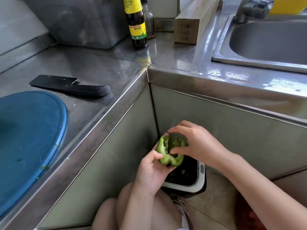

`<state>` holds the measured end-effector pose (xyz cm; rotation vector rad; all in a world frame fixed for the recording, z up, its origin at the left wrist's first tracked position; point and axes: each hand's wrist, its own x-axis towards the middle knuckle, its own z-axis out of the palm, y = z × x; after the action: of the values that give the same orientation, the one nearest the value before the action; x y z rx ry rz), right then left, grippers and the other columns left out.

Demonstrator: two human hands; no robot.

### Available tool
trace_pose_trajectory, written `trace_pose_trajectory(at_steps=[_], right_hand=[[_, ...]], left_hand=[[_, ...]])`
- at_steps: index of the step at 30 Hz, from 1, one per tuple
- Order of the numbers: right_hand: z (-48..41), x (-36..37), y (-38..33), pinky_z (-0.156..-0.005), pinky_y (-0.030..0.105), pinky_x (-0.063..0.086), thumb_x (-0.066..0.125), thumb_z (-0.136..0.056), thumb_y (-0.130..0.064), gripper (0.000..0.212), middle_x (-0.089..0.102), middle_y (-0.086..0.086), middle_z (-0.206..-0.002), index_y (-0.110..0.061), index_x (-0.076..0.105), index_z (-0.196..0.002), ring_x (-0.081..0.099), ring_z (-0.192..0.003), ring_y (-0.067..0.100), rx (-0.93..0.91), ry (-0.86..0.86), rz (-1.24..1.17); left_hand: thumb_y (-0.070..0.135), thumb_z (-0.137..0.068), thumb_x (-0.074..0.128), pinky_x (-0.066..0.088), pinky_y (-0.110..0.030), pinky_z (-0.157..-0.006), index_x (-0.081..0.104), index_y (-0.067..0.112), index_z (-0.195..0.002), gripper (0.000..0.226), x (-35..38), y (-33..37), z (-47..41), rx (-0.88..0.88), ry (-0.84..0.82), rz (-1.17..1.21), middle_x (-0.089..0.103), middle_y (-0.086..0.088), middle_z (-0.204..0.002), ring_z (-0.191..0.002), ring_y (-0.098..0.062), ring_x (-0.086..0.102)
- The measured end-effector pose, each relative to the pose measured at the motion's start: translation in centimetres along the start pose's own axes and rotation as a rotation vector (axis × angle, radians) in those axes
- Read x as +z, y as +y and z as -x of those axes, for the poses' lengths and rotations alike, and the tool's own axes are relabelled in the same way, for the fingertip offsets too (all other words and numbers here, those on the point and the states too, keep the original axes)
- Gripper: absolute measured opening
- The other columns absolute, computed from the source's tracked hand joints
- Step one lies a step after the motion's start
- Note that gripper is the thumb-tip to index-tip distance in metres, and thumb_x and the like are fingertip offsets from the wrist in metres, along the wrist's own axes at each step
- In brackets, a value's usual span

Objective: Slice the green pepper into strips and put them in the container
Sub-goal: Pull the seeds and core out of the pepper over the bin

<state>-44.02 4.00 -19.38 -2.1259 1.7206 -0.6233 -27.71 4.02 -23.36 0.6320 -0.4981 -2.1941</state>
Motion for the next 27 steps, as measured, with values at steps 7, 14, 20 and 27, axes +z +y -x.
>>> trace_pose_trajectory(at_steps=[7,14,20,27], right_hand=[[-1.3,-0.6,0.5,-0.068,0.019,0.05,0.08,-0.069,-0.035,0.028,0.066,-0.011,-0.081,-0.026,0.068,-0.093,0.061,-0.073,0.002,0.039,-0.252,-0.184],[-1.3,0.4,1.3,-0.066,0.017,0.052,0.078,-0.073,-0.021,0.015,0.07,-0.008,-0.074,-0.02,0.073,-0.087,0.064,-0.068,0.001,0.113,-0.226,-0.272],[-0.6,2.4,4.6,-0.057,0.005,0.038,0.066,-0.078,-0.003,0.017,0.064,-0.011,-0.066,-0.017,0.073,-0.083,0.057,-0.058,-0.005,0.216,-0.14,-0.186],[-0.3,2.9,3.9,-0.086,0.021,0.047,0.072,-0.079,-0.039,0.032,0.068,-0.014,-0.103,-0.023,0.07,-0.106,0.06,-0.094,0.001,0.177,-0.314,-0.15]], left_hand=[[0.009,-0.065,0.048,0.045,-0.052,-0.093,0.072,0.006,-0.106,0.048,0.2,-0.2,0.3,-0.107,-0.013,-0.124,0.047,-0.019,-0.101,-0.098,-0.035,0.04],[0.008,-0.067,0.046,0.048,-0.048,-0.087,0.07,0.009,-0.107,0.047,0.2,-0.6,-0.1,-0.155,0.09,-0.219,0.049,-0.011,-0.083,-0.08,-0.025,0.046],[0.005,-0.084,0.036,0.054,-0.039,-0.066,0.06,0.003,-0.089,0.025,-0.2,-0.6,0.2,-0.273,0.337,-0.301,0.056,-0.019,-0.095,-0.079,-0.029,0.061],[0.003,-0.085,0.035,0.054,-0.035,-0.062,0.065,0.005,-0.097,0.032,0.0,-0.7,-0.2,-0.281,0.378,-0.363,0.063,-0.015,-0.085,-0.074,-0.023,0.064]])
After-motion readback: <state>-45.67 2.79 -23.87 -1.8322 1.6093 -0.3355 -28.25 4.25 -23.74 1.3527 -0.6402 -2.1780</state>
